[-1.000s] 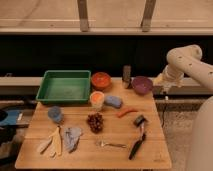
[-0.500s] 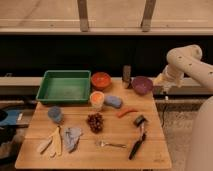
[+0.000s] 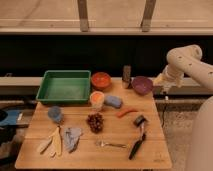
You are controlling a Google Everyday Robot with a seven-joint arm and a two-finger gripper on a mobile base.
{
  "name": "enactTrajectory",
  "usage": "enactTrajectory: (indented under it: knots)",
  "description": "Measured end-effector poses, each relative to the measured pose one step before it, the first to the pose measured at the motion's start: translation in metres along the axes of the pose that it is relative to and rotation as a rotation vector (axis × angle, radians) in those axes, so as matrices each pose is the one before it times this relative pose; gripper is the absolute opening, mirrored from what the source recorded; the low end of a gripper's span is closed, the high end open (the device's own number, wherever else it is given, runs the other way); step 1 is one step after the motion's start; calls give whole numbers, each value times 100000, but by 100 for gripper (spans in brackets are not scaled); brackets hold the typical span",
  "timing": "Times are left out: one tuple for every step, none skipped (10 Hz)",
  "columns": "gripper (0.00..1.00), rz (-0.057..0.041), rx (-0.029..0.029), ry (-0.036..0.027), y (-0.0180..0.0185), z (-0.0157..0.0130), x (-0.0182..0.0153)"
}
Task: Place brush in tray
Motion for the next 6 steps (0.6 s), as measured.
enactTrajectory:
  knots:
    - [80, 3, -1, -5, 0, 0, -2]
    - [80, 1, 3, 0, 0, -3, 0]
    - [80, 1, -4, 3, 1, 3, 1]
    - [80, -18, -7, 3, 14, -2, -5]
    - [80, -119, 0, 26, 43, -19, -26]
    - [80, -1851, -1092, 2135, 306, 88, 252]
